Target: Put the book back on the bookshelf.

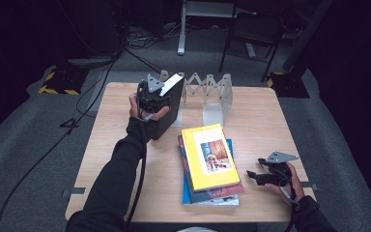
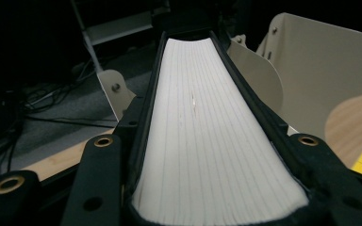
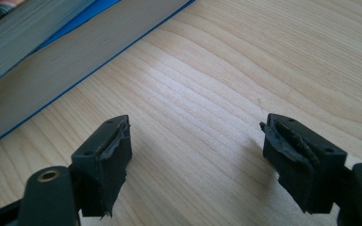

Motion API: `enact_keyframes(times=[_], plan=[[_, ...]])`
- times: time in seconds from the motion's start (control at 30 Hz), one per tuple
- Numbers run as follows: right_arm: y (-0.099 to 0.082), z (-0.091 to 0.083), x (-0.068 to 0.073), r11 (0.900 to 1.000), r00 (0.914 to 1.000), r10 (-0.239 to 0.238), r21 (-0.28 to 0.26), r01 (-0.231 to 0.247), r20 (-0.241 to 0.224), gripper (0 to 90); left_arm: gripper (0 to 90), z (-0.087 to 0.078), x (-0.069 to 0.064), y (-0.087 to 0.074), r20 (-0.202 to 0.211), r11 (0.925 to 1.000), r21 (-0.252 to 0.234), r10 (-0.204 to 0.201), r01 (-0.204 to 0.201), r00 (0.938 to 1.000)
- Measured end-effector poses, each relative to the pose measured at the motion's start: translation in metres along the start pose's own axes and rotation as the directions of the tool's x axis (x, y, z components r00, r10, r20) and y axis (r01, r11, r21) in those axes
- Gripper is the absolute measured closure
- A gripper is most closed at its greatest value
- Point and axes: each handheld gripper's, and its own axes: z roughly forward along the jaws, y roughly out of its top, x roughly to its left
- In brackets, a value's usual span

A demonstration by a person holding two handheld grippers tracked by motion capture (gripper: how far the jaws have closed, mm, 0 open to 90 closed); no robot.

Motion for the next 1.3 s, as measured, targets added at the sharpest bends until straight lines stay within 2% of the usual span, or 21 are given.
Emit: enact_keyframes(times=[0.13,0.27,0.43,0.63,0.73,0.8,0.83,0.87,1.03,1.1,1.23,1.3], plan=[[0.0,0.0,0.0,1.0,1.0,-0.002,0.001,0.002,0.0,24.0,52.3,0.005,0.002,0.012,-0.018,1.0,-0.004,-0.008,0.008,0.9998],[0.0,0.0,0.0,1.0,1.0,-0.004,0.0,0.004,0.0,23.9,52.3,0.016,-0.003,0.019,-0.05,0.9998,-0.017,-0.014,0.013,0.9987],[0.001,0.0,0.001,0.9999,0.9999,-0.009,0.004,0.009,-0.006,23.9,52.2,0.029,-0.002,0.023,-0.11,0.9987,-0.018,-0.049,0.047,0.9927],[0.001,0.0,0.001,0.9998,0.9997,-0.021,0.007,0.021,-0.015,24.0,52.2,0.04,-0.002,0.023,-0.141,0.9969,-0.039,-0.074,0.069,0.9872],[0.002,0.0,0.002,0.9997,0.9996,-0.022,0.009,0.022,-0.016,24.0,52.2,0.044,-0.003,0.018,-0.164,0.9959,-0.035,-0.088,0.083,0.9826],[0.002,0.0,0.003,0.9993,0.9993,-0.036,0.009,0.037,-0.008,24.0,52.1,0.045,-0.004,0.011,-0.193,0.992,-0.056,-0.122,0.113,0.9736],[0.002,0.0,0.003,0.9993,0.9993,-0.036,0.009,0.037,-0.008,24.0,52.1,0.045,-0.004,0.011,-0.193,0.992,-0.056,-0.122,0.113,0.9736],[0.002,0.0,0.004,0.9992,0.9992,-0.04,0.009,0.04,-0.006,24.0,52.1,0.046,-0.005,0.006,-0.21,0.9891,-0.068,-0.142,0.131,0.9673],[0.002,0.0,0.003,0.9993,0.9993,-0.036,0.007,0.036,-0.009,24.1,51.8,0.042,-0.007,-0.001,-0.229,0.9842,-0.093,-0.169,0.151,0.9586],[0.002,0.0,0.003,0.9994,0.9994,-0.034,0.008,0.034,-0.008,24.1,51.4,0.041,-0.007,-0.004,-0.226,0.9848,-0.096,-0.163,0.144,0.9604],[0.002,0.0,0.003,0.9996,0.9996,-0.025,0.009,0.025,-0.012,24.1,50.4,0.037,-0.01,-0.011,-0.237,0.9831,-0.109,-0.169,0.147,0.9565],[0.002,0.0,0.003,0.9997,0.9996,-0.025,0.008,0.025,-0.012,24.1,49.9,0.036,-0.011,-0.013,-0.239,0.9841,-0.103,-0.166,0.145,0.9568]])
